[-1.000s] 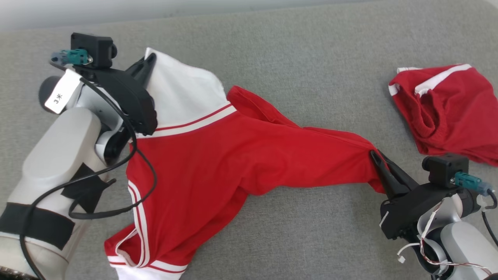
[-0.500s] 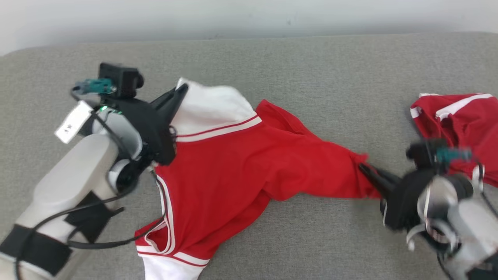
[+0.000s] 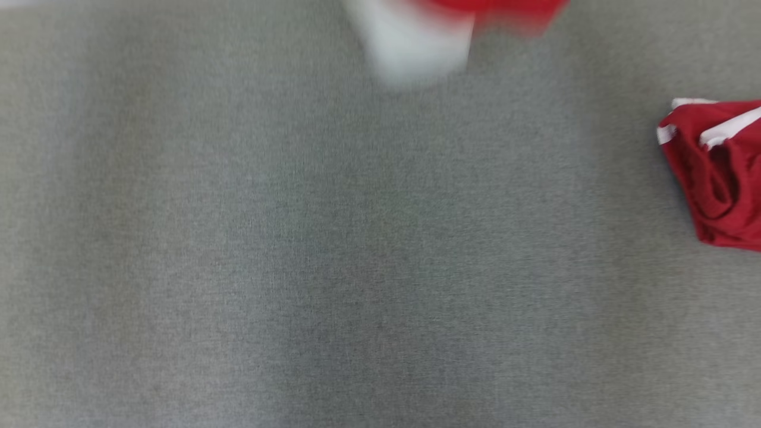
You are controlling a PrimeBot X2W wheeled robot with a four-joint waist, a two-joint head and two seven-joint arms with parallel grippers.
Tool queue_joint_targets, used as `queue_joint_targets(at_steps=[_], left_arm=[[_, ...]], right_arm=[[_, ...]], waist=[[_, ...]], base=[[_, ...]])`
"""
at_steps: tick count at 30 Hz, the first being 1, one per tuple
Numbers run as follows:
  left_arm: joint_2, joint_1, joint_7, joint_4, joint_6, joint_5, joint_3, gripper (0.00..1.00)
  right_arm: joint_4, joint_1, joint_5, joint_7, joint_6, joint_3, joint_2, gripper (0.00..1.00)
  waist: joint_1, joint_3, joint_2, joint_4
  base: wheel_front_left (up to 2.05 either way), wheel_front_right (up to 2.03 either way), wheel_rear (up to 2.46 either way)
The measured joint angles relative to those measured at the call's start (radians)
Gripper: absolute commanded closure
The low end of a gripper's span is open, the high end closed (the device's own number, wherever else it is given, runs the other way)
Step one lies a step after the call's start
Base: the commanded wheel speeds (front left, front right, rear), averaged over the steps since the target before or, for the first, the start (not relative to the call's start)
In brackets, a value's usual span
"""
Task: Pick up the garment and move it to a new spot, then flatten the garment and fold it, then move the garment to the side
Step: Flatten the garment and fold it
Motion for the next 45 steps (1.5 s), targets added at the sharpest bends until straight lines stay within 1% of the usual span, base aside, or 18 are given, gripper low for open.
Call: queue_joint_targets(at_steps=[1, 2, 5, 7, 8, 11, 12, 13, 14, 17, 21, 26, 27, 33, 36, 39, 42, 45], left_arm=[[-0.005, -0.03, -0.018, -0.044, 0.0, 0.009, 0.002, 1.0], [-0.012, -0.039, -0.043, -0.077, -0.005, 0.017, -0.003, 1.0], [-0.013, 0.026, -0.108, -0.118, -0.007, 0.018, -0.048, 1.0], [0.0, 0.138, -0.133, -0.139, -0.007, 0.002, -0.09, 1.0], [0.012, 0.2, -0.144, -0.143, -0.007, 0.002, -0.116, 1.0], [0.075, 0.377, -0.173, -0.151, -0.007, 0.004, -0.18, 1.0], [0.091, 0.435, -0.186, -0.154, -0.007, 0.009, -0.188, 1.0], [0.113, 0.551, -0.206, -0.163, -0.007, -0.004, -0.199, 1.0], [0.118, 0.604, -0.213, -0.164, -0.007, -0.006, -0.207, 1.0], [0.116, 0.757, -0.223, -0.179, -0.004, -0.011, -0.235, 1.0], [0.115, 0.905, -0.233, -0.201, 0.022, -0.012, -0.278, 1.0], [0.124, 1.013, -0.235, -0.236, 0.065, -0.006, -0.318, 1.0], [0.131, 1.068, -0.235, -0.249, 0.081, -0.003, -0.329, 1.0], [0.141, 1.201, -0.232, -0.302, 0.122, -0.02, -0.365, 1.0], [0.158, 1.252, -0.214, -0.326, 0.144, -0.023, -0.387, 1.0], [0.179, 1.318, -0.198, -0.365, 0.167, -0.055, -0.397, 1.0], [0.207, 1.385, -0.187, -0.406, 0.188, -0.082, -0.403, 1.0], [0.219, 1.416, -0.173, -0.428, 0.202, -0.103, -0.407, 1.0]], right_arm=[[-0.011, -0.052, -0.002, -0.024, 0.007, 0.011, -0.008, 1.0], [-0.02, -0.083, -0.009, -0.054, 0.026, 0.022, -0.016, 1.0], [0.027, -0.079, -0.004, -0.113, 0.093, 0.049, -0.015, 1.0], [0.049, 0.033, -0.004, -0.141, 0.135, 0.084, -0.009, 1.0], [0.06, 0.105, -0.002, -0.151, 0.15, 0.1, 0.001, 1.0], [0.078, 0.29, 0.01, -0.188, 0.16, 0.123, 0.014, 1.0], [0.074, 0.341, 0.023, -0.202, 0.16, 0.12, 0.012, 1.0], [0.057, 0.448, 0.025, -0.223, 0.163, 0.125, -0.002, 1.0], [0.049, 0.504, 0.025, -0.231, 0.165, 0.13, -0.007, 1.0], [0.04, 0.686, 0.048, -0.263, 0.167, 0.132, -0.006, 1.0], [0.027, 0.874, 0.063, -0.301, 0.167, 0.142, 0.006, 1.0], [0.011, 0.99, 0.075, -0.354, 0.167, 0.135, 0.012, 1.0], [0.002, 1.033, 0.081, -0.369, 0.167, 0.132, 0.015, 1.0], [-0.014, 1.194, 0.102, -0.416, 0.165, 0.104, 0.016, 1.0], [-0.02, 1.274, 0.101, -0.423, 0.158, 0.11, 0.016, 1.0], [-0.03, 1.335, 0.089, -0.421, 0.149, 0.134, 0.015, 1.0], [-0.041, 1.369, 0.08, -0.4, 0.147, 0.161, 0.016, 1.0], [-0.049, 1.39, 0.077, -0.39, 0.132, 0.168, 0.016, 1.0]], waist=[[0.0, 0.014, -0.0001, 0.001], [-0.0002, 0.028, -0.0002, 0.004], [0.0001, 0.062, 0.0001, 0.022], [0.0005, 0.073, 0.0003, 0.04], [0.0005, 0.076, 0.0004, 0.048], [0.0004, 0.064, 0.0004, 0.066], [0.0003, 0.056, 0.0004, 0.07], [-0.0001, 0.036, 0.0001, 0.077], [-0.0002, 0.025, 0.0002, 0.079], [-0.0001, -0.013, 0.0002, 0.08], [-0.0003, -0.072, -0.0001, 0.073], [-0.0003, -0.147, 0.0, 0.069], [-0.0003, -0.177, -0.0001, 0.069], [-0.0004, -0.267, -0.0001, 0.077], [-0.0003, -0.311, -0.0001, 0.085], [-0.0003, -0.351, -0.0001, 0.097], [-0.0003, -0.385, -0.0002, 0.108], [-0.0003, -0.408, -0.0002, 0.118]], base=[[0.0, 0.0, 0.0], [0.0, 0.0, 0.0], [0.0, 0.0, 0.0], [0.0, 0.0, 0.0], [0.0, 0.0, 0.0], [0.0, 0.0, 0.0], [0.0, 0.0, 0.0], [0.0, 0.0, 0.0], [0.0, 0.0, 0.0], [0.0, 0.0, 0.0], [0.0, 0.0, 0.0], [0.0, 0.0, 0.0], [0.0, 0.0, 0.0], [0.0, 0.0, 0.0], [0.0, 0.0, 0.0], [0.0, 0.0, 0.0], [0.0, 0.0, 0.0], [0.0, 0.0, 0.0]])
